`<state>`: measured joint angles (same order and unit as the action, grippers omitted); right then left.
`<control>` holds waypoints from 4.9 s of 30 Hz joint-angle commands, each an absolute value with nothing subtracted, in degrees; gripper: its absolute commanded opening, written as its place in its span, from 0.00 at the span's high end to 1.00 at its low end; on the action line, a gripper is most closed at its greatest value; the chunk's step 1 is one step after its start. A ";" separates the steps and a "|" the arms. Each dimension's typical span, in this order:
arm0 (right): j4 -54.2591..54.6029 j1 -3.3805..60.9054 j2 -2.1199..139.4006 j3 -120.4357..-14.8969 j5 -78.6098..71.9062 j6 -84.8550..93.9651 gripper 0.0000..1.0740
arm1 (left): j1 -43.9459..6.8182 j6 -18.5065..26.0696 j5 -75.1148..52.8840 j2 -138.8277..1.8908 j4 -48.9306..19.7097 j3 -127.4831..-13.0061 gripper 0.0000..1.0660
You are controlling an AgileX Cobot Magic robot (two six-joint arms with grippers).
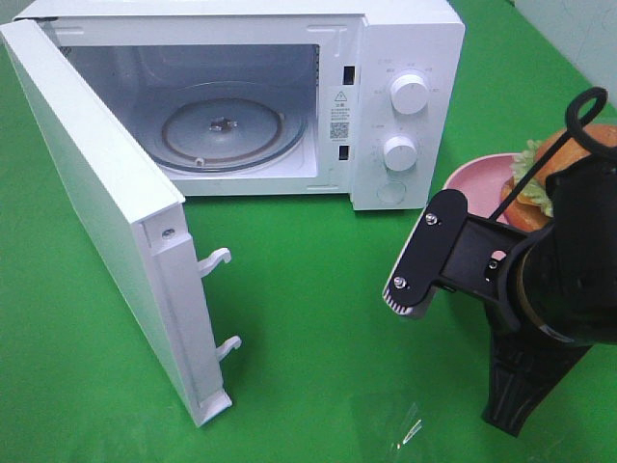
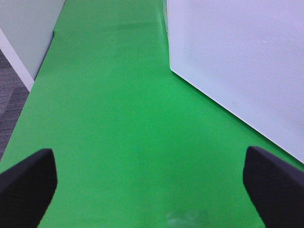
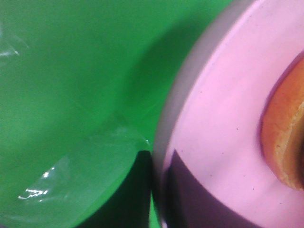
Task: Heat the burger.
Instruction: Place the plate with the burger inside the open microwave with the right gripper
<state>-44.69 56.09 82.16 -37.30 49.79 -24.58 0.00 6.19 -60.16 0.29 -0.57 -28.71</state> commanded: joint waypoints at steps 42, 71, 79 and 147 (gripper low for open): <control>-52.08 54.60 81.82 -37.36 32.26 14.32 0.97 | 0.00 6.07 -59.47 1.66 -0.63 -28.53 0.06; -26.99 44.63 81.82 -37.47 15.58 52.88 1.00 | 0.00 6.07 -59.47 1.66 -0.63 -28.53 0.06; -16.50 41.14 81.82 -37.47 11.40 68.53 1.00 | 0.00 6.07 -59.47 1.66 -0.63 -28.53 0.06; -7.05 39.48 99.58 -57.41 7.05 88.06 1.00 | 0.00 6.07 -59.47 1.66 -0.57 -28.53 0.06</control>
